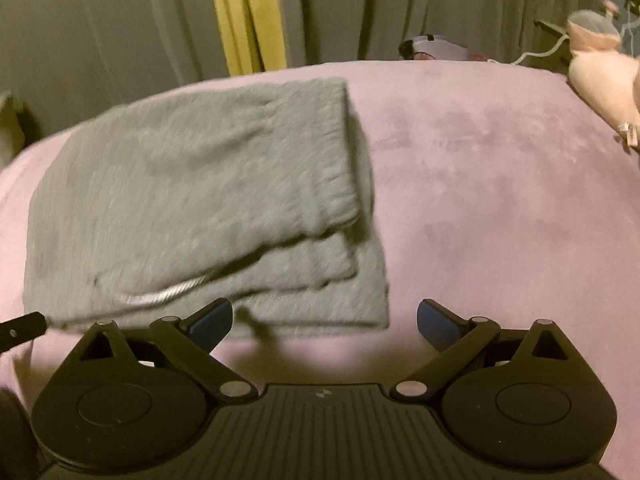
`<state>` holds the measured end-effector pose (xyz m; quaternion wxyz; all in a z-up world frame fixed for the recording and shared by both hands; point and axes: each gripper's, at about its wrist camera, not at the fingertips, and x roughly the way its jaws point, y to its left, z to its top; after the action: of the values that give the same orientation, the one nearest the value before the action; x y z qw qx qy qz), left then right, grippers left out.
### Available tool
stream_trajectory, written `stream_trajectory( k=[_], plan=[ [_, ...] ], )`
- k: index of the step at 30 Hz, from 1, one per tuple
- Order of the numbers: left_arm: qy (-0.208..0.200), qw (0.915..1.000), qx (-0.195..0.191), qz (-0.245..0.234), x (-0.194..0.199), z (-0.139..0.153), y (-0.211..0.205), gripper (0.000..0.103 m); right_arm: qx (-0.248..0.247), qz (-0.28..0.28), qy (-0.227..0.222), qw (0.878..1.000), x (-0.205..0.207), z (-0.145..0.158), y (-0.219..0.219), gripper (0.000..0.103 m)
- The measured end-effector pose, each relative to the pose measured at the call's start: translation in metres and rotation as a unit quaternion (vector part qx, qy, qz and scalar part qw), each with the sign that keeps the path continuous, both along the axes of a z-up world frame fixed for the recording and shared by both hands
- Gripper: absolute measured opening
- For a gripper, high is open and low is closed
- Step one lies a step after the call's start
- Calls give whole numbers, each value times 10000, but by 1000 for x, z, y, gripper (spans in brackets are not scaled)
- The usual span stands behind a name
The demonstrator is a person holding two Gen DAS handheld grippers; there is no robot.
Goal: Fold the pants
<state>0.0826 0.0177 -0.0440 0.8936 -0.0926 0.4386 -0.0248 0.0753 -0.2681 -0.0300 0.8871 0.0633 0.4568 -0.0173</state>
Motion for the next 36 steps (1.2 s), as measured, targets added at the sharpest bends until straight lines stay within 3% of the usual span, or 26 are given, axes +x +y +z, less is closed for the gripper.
stream_trajectory(
  k=[6, 10, 15, 19, 36],
  plan=[
    [216, 9973, 529, -457, -17, -6, -30, 98, 26, 166, 294, 9994, -17, -13, 26, 99],
    [204, 9943, 874, -576, -18, -11, -37, 98, -183, 242, 171, 9994, -27, -14, 39, 99],
    [347, 9948, 776, -561, -14, -15, -36, 98, -700, 542, 65, 9960, -29, -17, 58, 99],
    [366, 9930, 945, -612, -13, -18, -40, 99, -922, 645, 88, 9936, -23, -22, 64, 99],
    [425, 9915, 1056, -627, -6, -26, -45, 100, -738, 565, 33, 9957, -16, -23, 63, 99]
  ],
)
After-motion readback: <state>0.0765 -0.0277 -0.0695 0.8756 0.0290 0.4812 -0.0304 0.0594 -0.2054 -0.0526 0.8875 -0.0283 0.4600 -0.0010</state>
